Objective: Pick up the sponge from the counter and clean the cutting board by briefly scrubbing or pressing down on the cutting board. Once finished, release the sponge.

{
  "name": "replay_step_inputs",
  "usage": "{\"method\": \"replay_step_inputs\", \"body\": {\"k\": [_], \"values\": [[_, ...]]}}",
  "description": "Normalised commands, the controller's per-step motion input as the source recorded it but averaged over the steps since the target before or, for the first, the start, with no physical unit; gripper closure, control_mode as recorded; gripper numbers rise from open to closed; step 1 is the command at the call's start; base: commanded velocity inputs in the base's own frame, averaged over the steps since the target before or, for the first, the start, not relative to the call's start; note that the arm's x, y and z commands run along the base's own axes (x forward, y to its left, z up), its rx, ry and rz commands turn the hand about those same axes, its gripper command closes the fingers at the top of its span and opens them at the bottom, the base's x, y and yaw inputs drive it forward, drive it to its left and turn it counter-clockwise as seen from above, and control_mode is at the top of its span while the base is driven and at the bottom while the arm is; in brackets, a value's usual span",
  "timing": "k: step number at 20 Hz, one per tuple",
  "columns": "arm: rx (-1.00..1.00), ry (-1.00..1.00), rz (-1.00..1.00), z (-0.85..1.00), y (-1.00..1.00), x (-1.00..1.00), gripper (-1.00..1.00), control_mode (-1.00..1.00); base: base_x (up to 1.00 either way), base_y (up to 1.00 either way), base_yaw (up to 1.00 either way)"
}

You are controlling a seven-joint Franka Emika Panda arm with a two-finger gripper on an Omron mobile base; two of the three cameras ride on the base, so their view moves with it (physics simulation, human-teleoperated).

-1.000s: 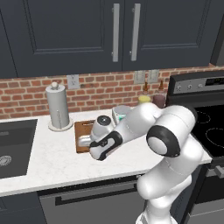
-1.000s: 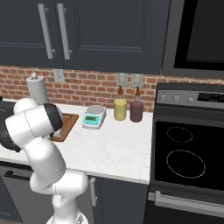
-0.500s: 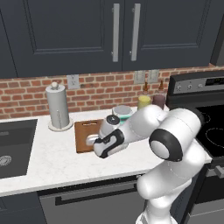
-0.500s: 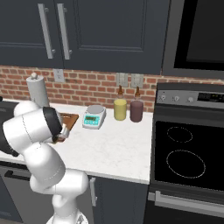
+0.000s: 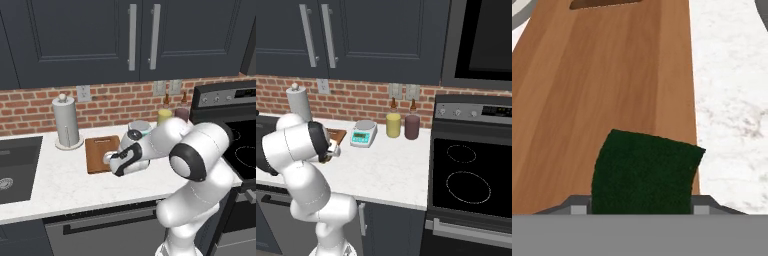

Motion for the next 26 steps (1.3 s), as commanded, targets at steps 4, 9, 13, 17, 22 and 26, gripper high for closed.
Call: {"method": "replay_step_inputs", "body": {"k": [4, 9, 13, 17, 22, 26], "values": [[0.00, -0.04, 0.00, 0.00, 0.00, 0.43, 1.00, -1.00, 0.00, 0.00, 0.00], [0.00, -0.07, 0.01, 0.00, 0.00, 0.45, 1.00, -1.00, 0.00, 0.00, 0.00], [0.00, -0.07, 0.01, 0.00, 0.00, 0.45, 1.00, -1.00, 0.00, 0.00, 0.00], [0.00, -0.05, 0.00, 0.00, 0.00, 0.54, 1.00, -1.00, 0.00, 0.00, 0.00], [0.00, -0.04, 0.00, 0.00, 0.00, 0.64, 1.00, -1.00, 0.00, 0.00, 0.00], [-0.03, -0.01, 0.00, 0.00, 0.00, 0.74, 1.00, -1.00, 0.00, 0.00, 0.00]]}}
